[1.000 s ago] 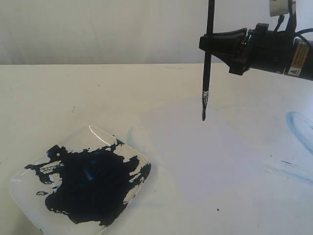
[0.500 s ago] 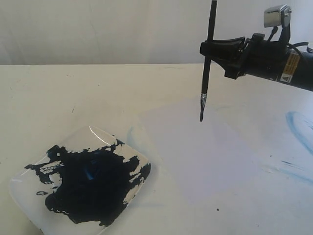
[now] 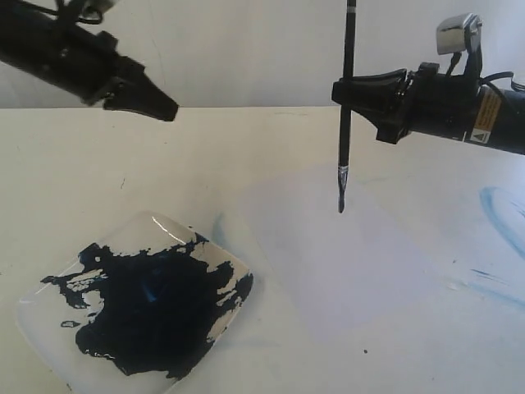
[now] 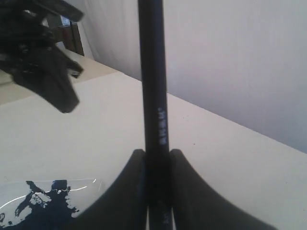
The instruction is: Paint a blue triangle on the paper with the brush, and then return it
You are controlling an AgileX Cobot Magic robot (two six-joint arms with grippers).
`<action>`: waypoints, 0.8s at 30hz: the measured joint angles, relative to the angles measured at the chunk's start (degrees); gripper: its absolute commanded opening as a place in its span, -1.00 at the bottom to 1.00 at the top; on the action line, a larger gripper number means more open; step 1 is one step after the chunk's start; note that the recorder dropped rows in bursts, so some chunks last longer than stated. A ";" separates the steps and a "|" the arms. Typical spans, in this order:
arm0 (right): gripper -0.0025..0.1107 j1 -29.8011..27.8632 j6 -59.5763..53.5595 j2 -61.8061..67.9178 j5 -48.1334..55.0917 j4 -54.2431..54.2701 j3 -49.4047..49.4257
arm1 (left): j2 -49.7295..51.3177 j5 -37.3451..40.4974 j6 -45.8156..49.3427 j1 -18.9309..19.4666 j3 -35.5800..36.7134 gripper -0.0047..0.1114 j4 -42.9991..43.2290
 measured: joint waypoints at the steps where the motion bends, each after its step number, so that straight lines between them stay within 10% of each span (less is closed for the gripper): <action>1: -0.96 0.00 -0.43 0.00 0.00 -0.28 0.00 | 3.49 1.28 0.20 -0.42 -3.25 -0.92 -0.70; 24: -0.96 1.46 -11.45 5.62 0.00 10.73 0.00 | 43.18 9.07 -12.47 -11.22 -44.57 -0.92 14.61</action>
